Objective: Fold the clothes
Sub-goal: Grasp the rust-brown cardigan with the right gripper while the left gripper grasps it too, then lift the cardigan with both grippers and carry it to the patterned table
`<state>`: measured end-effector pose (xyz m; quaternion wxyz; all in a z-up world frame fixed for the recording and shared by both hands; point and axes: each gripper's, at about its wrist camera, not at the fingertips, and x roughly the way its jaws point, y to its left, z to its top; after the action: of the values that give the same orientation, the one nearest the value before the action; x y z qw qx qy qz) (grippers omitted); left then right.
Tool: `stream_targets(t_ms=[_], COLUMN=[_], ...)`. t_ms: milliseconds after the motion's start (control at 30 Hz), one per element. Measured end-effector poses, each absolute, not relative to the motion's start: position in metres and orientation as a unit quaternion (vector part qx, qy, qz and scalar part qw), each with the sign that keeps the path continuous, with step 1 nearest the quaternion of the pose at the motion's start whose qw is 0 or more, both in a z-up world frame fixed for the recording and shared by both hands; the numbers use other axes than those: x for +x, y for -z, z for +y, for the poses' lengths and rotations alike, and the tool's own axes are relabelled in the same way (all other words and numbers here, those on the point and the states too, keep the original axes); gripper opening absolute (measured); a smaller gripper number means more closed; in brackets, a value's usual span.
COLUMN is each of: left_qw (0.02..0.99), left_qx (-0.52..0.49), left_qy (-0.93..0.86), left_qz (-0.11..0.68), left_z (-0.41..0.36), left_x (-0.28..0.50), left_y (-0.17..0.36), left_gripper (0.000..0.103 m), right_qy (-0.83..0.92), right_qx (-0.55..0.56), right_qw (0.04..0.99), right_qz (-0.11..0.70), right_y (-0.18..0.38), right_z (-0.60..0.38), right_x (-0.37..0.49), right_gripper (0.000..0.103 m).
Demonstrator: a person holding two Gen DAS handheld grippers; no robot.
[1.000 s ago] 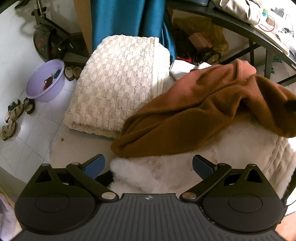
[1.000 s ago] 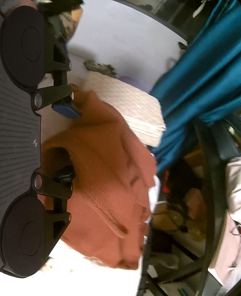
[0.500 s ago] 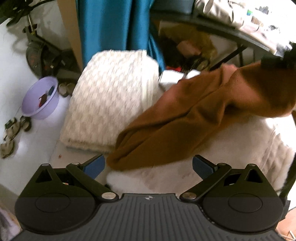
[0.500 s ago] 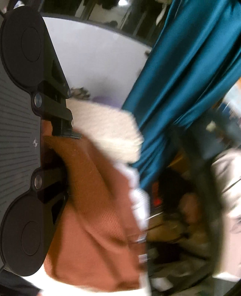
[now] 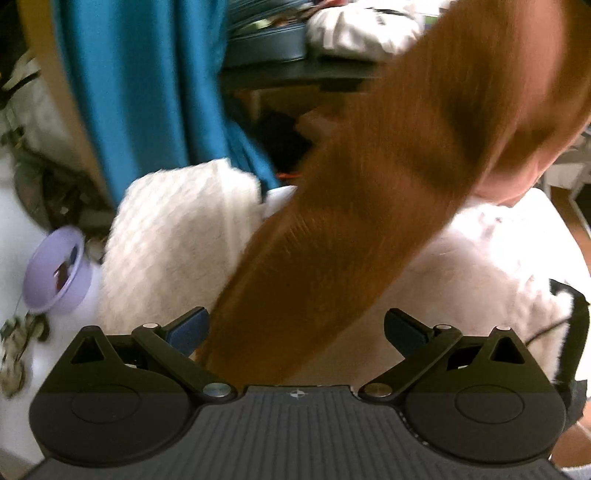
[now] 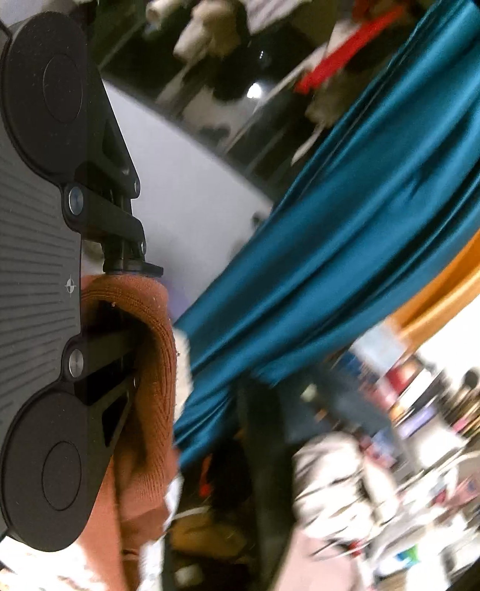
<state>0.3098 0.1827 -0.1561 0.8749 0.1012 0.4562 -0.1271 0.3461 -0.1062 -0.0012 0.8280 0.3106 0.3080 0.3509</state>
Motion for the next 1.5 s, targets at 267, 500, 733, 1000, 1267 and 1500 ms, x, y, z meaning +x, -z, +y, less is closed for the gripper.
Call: stream_targets(t_ms=[267,500,733,1000,1267,1500], left_qw=[0.875,0.934,0.984,0.975,0.903,0.848], left_qx=[0.195,0.05,-0.006,-0.05,-0.118,-0.154], left_qy=[0.144,0.096,0.098,0.207,0.409,0.506], left_qz=[0.419,0.34,0.147,-0.058,-0.048,0.041], left_z=[0.139,0.193,0.22,0.211,0.174,0.097], left_x=[0.304,0.309,0.294,0.25,0.255,0.279], left_y=[0.152,0.065,-0.081,-0.182,-0.156,-0.122], left_gripper=[0.011,0.008,0.007,0.007,0.007,0.007], right_qy=[-0.377,-0.35,-0.336,-0.277,-0.178,-0.063], right_qx=[0.319,0.334,0.321,0.299,0.289,0.314], right_qw=[0.832,0.852,0.877,0.907,0.927,0.931], right_qz=[0.252,0.202,0.124,0.108,0.16,0.178], right_y=[-0.054,-0.091,-0.171,-0.238,-0.207,-0.172], right_z=[-0.13,-0.152,-0.175,-0.195,-0.21,-0.256], right_x=[0.34,0.35,0.35,0.313,0.248,0.161], right_gripper=[0.007,0.007,0.007,0.007,0.007,0.007])
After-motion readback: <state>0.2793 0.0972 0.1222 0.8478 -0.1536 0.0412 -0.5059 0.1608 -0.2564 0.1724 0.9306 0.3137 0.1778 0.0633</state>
